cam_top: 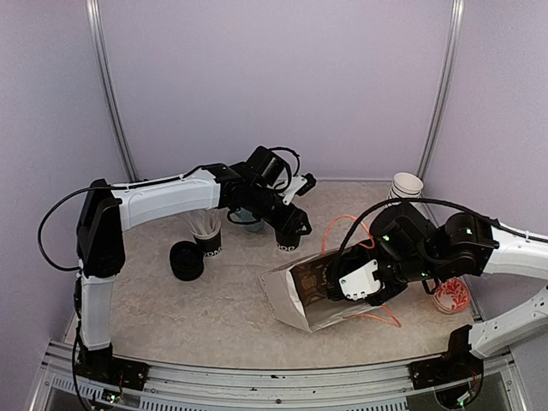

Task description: Pack the takeout coffee

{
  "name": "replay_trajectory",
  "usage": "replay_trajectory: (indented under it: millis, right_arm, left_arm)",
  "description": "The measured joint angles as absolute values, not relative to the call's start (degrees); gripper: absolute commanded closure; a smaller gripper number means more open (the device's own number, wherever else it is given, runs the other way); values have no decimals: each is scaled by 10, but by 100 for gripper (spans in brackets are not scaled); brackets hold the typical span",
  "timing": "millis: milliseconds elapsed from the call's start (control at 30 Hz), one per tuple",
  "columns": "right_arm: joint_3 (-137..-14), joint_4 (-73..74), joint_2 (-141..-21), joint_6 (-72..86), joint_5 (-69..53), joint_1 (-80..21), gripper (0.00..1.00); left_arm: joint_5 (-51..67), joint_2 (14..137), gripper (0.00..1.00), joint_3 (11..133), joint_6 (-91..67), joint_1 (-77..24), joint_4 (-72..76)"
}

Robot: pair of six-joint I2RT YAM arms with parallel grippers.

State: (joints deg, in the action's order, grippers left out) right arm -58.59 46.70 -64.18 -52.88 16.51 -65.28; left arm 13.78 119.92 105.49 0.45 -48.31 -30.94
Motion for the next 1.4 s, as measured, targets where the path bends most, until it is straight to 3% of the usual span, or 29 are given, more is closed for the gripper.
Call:
replay_trajectory:
  millis: [1400]
  right_arm:
    - [-493, 307, -667, -570, 184, -626, 48]
  left_arm:
    - [228, 1206, 41, 1036, 28, -477, -303]
